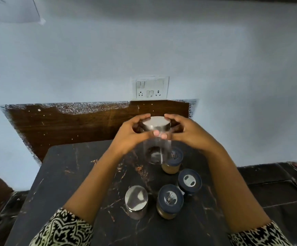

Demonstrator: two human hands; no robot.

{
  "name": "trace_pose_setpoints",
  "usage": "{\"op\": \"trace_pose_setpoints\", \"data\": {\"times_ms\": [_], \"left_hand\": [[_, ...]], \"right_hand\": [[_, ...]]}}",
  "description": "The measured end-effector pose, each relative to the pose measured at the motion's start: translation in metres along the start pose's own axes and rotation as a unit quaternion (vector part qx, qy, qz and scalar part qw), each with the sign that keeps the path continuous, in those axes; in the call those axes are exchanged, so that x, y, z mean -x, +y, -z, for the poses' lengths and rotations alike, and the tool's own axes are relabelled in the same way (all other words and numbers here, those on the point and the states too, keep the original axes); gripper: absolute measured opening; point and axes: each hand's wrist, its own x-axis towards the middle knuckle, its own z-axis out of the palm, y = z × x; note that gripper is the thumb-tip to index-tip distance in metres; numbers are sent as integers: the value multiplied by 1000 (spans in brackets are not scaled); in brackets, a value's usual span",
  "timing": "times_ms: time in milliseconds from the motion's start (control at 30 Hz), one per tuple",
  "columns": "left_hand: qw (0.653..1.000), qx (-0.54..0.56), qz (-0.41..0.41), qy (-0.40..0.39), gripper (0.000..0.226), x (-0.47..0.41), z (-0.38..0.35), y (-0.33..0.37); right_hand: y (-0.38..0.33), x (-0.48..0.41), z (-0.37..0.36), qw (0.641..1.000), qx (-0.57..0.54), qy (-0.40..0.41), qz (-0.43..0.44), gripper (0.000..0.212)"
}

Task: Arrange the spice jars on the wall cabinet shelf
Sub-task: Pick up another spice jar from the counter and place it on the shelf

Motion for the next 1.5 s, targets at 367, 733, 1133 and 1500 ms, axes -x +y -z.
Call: {"op": "trace_pose_setpoints", "data": {"times_ms": [367,733,1133,1500], "left_hand": [[958,261,-68,101,43,-25,-42,102],[968,171,-120,142,60,-23,-90,115],[957,228,-96,151,41,-35,-104,127],[968,70,-154,184,63,-24,-103,138]], "right_hand": [[-20,-2,62,921,-379,-60,66,91],[-15,1,82,916,-388,9,96,52],[-13,5,98,891,-427,28,151,79],[-31,19,101,927,-272,133,220,82]]}}
